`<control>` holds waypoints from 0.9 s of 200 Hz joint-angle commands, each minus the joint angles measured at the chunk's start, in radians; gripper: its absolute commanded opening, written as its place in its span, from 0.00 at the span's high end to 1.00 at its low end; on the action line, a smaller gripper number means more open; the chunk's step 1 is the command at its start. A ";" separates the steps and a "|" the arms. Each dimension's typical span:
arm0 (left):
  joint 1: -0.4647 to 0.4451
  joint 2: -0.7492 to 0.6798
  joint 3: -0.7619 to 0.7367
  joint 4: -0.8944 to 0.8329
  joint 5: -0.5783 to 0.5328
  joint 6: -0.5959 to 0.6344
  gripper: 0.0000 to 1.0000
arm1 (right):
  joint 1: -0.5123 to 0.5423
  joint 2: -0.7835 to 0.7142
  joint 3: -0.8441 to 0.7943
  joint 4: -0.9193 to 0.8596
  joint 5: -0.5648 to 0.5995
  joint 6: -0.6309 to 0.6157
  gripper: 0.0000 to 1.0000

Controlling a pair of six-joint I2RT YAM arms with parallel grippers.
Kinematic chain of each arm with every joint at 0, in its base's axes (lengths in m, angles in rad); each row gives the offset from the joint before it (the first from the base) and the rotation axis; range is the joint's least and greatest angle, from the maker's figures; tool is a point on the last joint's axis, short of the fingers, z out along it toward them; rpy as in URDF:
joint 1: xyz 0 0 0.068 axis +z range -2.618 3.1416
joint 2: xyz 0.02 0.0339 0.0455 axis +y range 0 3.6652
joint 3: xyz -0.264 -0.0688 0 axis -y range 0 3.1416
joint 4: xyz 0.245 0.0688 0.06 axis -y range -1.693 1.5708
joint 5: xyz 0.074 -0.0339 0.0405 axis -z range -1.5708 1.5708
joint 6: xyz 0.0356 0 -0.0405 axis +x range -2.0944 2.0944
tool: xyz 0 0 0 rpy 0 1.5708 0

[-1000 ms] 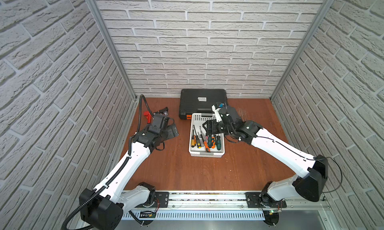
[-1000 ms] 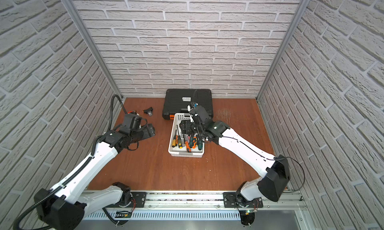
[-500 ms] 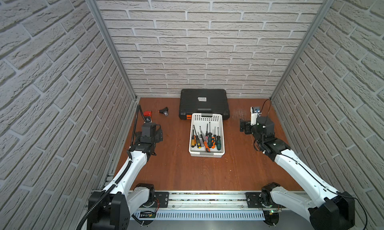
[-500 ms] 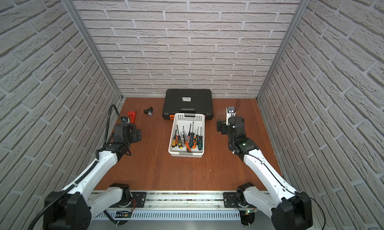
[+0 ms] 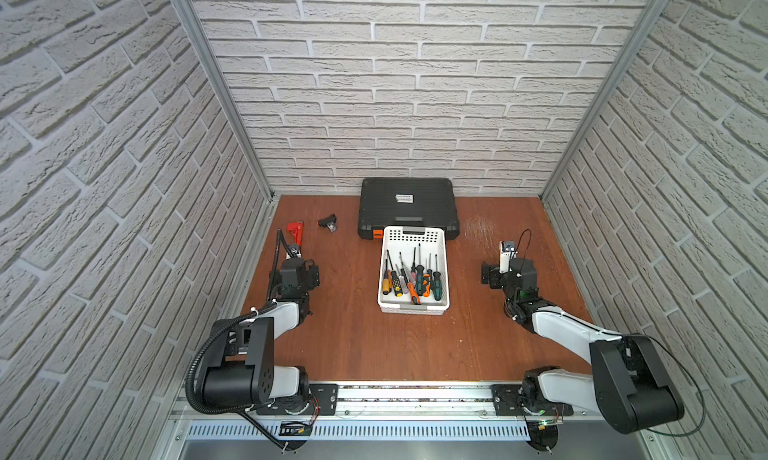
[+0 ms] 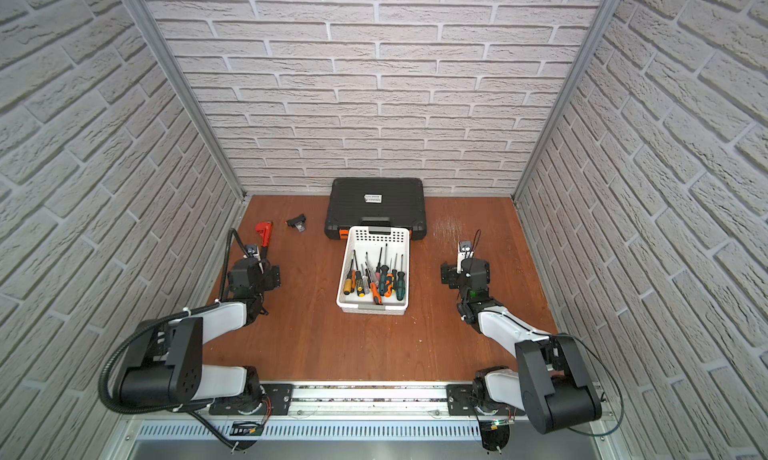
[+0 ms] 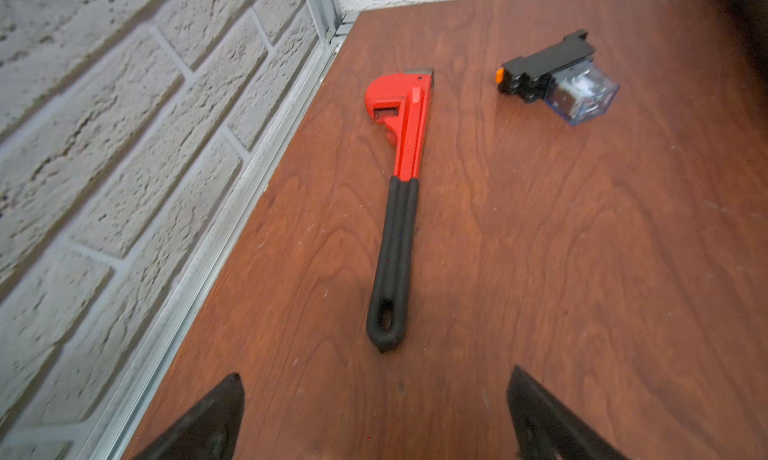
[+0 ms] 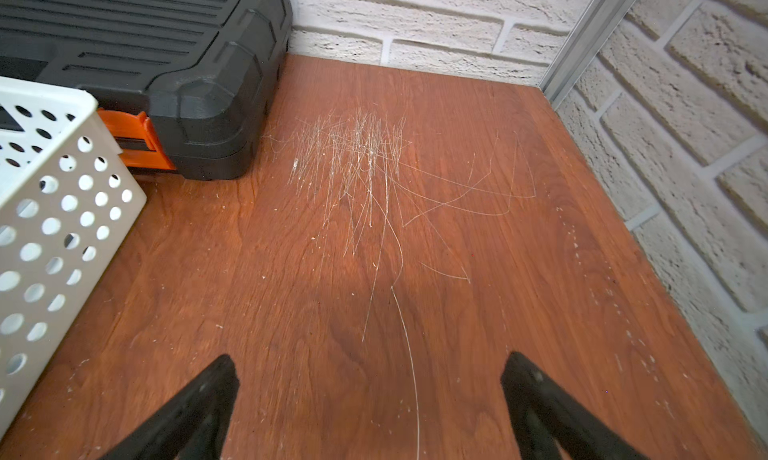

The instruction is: Put the screwdriver in the bin

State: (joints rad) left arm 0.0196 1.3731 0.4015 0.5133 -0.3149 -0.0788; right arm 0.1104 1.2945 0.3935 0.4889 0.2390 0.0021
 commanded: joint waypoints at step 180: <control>0.020 0.201 -0.030 0.437 0.125 -0.030 0.02 | -0.052 0.173 -0.051 0.373 -0.110 0.029 0.00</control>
State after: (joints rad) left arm 0.0364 1.5814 0.3744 0.8841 -0.1989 -0.1070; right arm 0.0624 1.4933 0.3241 0.8452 0.1345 0.0292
